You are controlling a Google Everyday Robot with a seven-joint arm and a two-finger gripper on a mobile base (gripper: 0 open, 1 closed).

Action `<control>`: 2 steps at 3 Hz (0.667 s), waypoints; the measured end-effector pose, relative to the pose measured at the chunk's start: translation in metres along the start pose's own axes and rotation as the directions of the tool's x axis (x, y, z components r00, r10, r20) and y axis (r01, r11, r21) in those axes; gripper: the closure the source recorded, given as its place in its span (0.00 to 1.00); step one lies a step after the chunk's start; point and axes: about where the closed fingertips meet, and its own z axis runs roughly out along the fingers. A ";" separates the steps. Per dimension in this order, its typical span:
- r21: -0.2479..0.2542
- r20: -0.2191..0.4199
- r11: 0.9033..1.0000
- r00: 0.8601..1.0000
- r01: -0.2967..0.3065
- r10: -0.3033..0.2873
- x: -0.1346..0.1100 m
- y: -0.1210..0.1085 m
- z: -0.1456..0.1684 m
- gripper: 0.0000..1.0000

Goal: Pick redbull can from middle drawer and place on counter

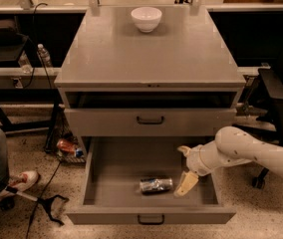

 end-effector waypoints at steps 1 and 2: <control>0.011 0.012 0.997 0.997 0.074 -0.074 -0.002 -0.007 0.035 0.00; 0.012 -0.007 0.992 0.992 0.125 -0.125 0.000 -0.011 0.069 0.00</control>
Offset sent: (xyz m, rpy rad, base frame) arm 0.0344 0.0533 -0.0869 -0.0626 -0.1141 0.1386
